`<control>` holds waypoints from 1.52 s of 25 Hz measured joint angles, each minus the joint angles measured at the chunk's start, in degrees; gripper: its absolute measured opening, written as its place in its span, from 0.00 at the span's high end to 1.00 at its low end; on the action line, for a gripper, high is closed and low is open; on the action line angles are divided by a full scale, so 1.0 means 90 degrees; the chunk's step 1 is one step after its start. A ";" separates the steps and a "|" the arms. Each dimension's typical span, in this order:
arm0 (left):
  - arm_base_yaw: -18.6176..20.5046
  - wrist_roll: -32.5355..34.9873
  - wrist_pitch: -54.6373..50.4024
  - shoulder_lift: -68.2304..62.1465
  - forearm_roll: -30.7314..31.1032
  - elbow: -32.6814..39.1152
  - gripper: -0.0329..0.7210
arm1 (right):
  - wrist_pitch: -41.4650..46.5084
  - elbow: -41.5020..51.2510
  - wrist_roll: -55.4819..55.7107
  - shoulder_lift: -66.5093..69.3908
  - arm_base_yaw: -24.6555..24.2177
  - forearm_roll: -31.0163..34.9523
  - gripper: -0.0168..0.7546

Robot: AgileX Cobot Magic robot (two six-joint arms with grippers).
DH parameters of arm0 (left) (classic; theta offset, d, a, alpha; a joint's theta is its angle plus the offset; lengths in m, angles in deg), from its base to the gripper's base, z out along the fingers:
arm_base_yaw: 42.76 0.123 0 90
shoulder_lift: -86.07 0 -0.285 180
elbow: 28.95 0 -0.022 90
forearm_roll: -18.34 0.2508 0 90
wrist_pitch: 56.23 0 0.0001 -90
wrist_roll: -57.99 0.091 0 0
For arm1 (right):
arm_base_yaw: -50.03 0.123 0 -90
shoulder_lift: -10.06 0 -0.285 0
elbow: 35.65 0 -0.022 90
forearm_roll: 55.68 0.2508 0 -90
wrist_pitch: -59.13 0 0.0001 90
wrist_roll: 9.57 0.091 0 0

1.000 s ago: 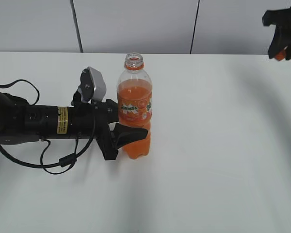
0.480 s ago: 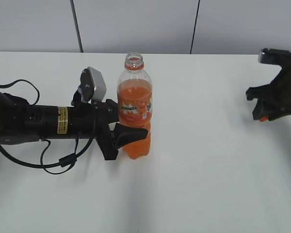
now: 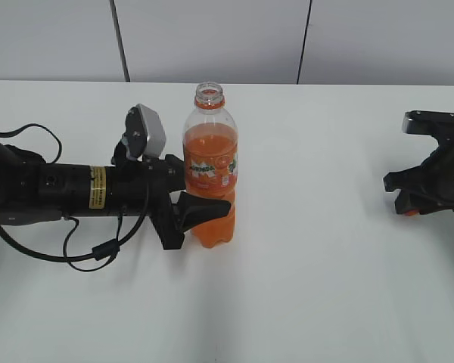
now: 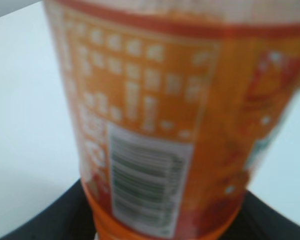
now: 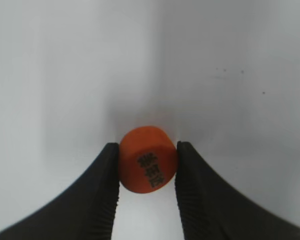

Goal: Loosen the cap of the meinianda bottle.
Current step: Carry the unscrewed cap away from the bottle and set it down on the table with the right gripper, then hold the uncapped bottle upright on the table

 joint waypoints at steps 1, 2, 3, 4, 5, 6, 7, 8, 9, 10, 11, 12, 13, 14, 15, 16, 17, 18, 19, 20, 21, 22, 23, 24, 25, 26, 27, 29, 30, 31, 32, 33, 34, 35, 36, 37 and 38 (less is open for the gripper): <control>0.0000 0.0000 0.0000 0.0000 0.0000 0.0000 0.43 | -0.0049 0.0000 -0.0005 0.0000 0.0000 0.0008 0.64; 0.0000 0.0000 0.0000 0.0000 0.0000 0.0000 0.43 | -0.0077 0.0000 -0.0013 0.0000 0.0000 0.0039 0.64; 0.0000 0.0000 0.0000 0.0000 0.0000 0.0000 0.43 | -0.0096 0.0000 -0.0013 0.0000 0.0000 0.0070 0.64; 0.0000 0.0000 0.0000 0.0000 0.0000 0.0000 0.43 | -0.0112 0.0000 -0.0019 0.0000 0.0000 0.0096 0.64; 0.0000 0.0000 0.0000 0.0000 0.0000 0.0000 0.43 | -0.0112 0.0000 -0.0019 0.0000 0.0000 0.0110 0.61; 0.0000 0.0000 0.0000 0.0000 0.0000 0.0000 0.43 | -0.0117 0.0000 -0.0019 0.0000 0.0000 0.0119 0.56; 0.0000 0.0000 0.0000 0.0000 0.0000 0.0000 0.43 | -0.0117 0.0000 -0.0019 0.0000 0.0000 0.0119 0.47; 0.0000 0.0000 0.0000 0.0000 0.0000 0.0000 0.43 | -0.0124 0.0000 -0.0019 0.0000 0.0000 0.0119 0.37; 0.0000 0.0000 0.0000 0.0000 0.0000 0.0000 0.43 | -0.0124 0.0000 -0.0024 0.0000 0.0000 0.0124 0.30; 0.0000 0.0000 0.0000 0.0000 0.0000 0.0000 0.43 | -0.0124 0.0000 -0.0024 0.0000 0.0000 0.0124 0.25; 0.0000 0.0000 0.0000 0.0000 0.0000 0.0000 0.43 | -0.0124 0.0000 -0.0024 0.0000 0.0000 0.0124 0.23; 0.0000 0.0000 0.0000 0.0000 0.0000 0.0000 0.43 | -0.0124 0.0000 -0.0025 0.0000 0.0000 0.0130 0.22; 0.0000 0.0000 0.0000 0.0000 0.0000 0.0000 0.43 | -0.0124 0.0000 -0.0025 0.0000 0.0000 0.0158 0.22; 0.0000 0.0000 0.0000 0.0000 0.0000 0.0000 0.43 | -0.0111 0.0000 -0.0031 -0.0009 0.0000 0.0199 0.22; 0.0000 0.0000 0.0000 0.0000 0.0000 0.0000 0.43 | -0.0103 0.0000 -0.0062 -0.0037 0.0000 0.0256 0.22; 0.0000 0.0000 0.0000 0.0000 0.0000 0.0000 0.43 | -0.0088 0.0013 -0.0088 -0.0086 0.0000 0.0280 0.22; 0.0000 0.0000 0.0000 0.0000 0.0000 0.0000 0.43 | -0.0054 0.0013 -0.0102 -0.0160 0.0000 0.0292 0.22; 0.0000 0.0000 0.0000 0.0000 0.0000 0.0000 0.43 | -0.0013 0.0013 -0.0117 -0.0247 0.0007 0.0298 0.22; 0.0000 0.0000 0.0000 0.0000 0.0000 0.0000 0.43 | 0.0046 0.0013 -0.0116 -0.0350 0.0026 0.0314 0.22; 0.0000 0.0000 0.0000 0.0000 0.0000 0.0000 0.43 | 0.0132 0.0013 -0.0118 -0.0446 0.0035 0.0313 0.22; 0.0000 0.0000 0.0000 0.0000 0.0000 0.0000 0.43 | 0.0248 0.0013 -0.0126 -0.0571 0.0049 0.0328 0.22; 0.0000 0.0000 0.0000 0.0000 0.0000 0.0000 0.43 | 0.0372 0.0013 -0.0126 -0.0706 0.0057 0.0328 0.22; 0.0000 0.0000 0.0000 0.0000 0.0000 0.0000 0.43 | 0.0483 0.0013 -0.0149 -0.0818 0.0061 0.0328 0.22; 0.0000 0.0000 0.0000 0.0000 0.0000 0.0000 0.43 | 0.0628 0.0013 -0.0164 -0.0955 0.0061 0.0333 0.22; 0.0000 0.0000 0.0000 0.0000 0.0000 0.0000 0.43 | 0.0767 0.0013 -0.0177 -0.1089 0.0061 0.0333 0.22; 0.0000 0.0000 0.0000 0.0000 0.0000 0.0000 0.43 | 0.0880 0.0013 -0.0179 -0.1195 0.0061 0.0333 0.22; 0.0000 0.0000 0.0000 0.0000 0.0000 0.0000 0.43 | 0.1013 0.0013 -0.0185 -0.1315 0.0061 0.0333 0.22; 0.0000 0.0000 0.0000 0.0000 0.0000 0.0000 0.43 | 0.1185 0.0013 -0.0185 -0.1527 0.0061 0.0333 0.22; 0.0000 0.0000 0.0000 0.0000 0.0000 0.0000 0.43 | 0.1228 0.0013 -0.0185 -0.1601 0.0061 0.0333 0.22; 0.0000 0.0000 0.0000 0.0000 0.0000 0.0000 0.43 | 0.1262 0.0013 -0.0192 -0.1680 0.0061 0.0333 0.22; 0.0000 0.0000 0.0000 0.0000 0.0000 0.0000 0.43 | 0.1293 0.0013 -0.0192 -0.1747 0.0061 0.0333 0.22; 0.0000 0.0000 0.0000 0.0000 0.0000 0.0000 0.43 | 0.1321 0.0013 -0.0192 -0.1790 0.0061 0.0333 0.22; 0.0000 0.0000 0.0000 0.0000 0.0000 0.0000 0.43 | 0.1361 0.0013 -0.0202 -0.1822 0.0061 0.0333 0.22; 0.0000 0.0000 0.0000 0.0000 0.0000 0.0000 0.43 | 0.1413 0.0013 -0.0202 -0.1849 0.0061 0.0333 0.22; 0.0000 0.0000 0.0000 0.0000 0.0000 0.0000 0.43 | 0.1471 0.0013 -0.0202 -0.1862 0.0061 0.0339 0.22; 0.0000 0.0000 0.0000 0.0000 0.0000 0.0000 0.43 | 0.1511 0.0013 -0.0202 -0.1862 0.0061 0.0335 0.22; 0.0000 0.0000 0.0001 0.0000 0.0000 0.0000 0.43 | 0.1564 0.0013 -0.0202 -0.1862 0.0061 0.0335 0.22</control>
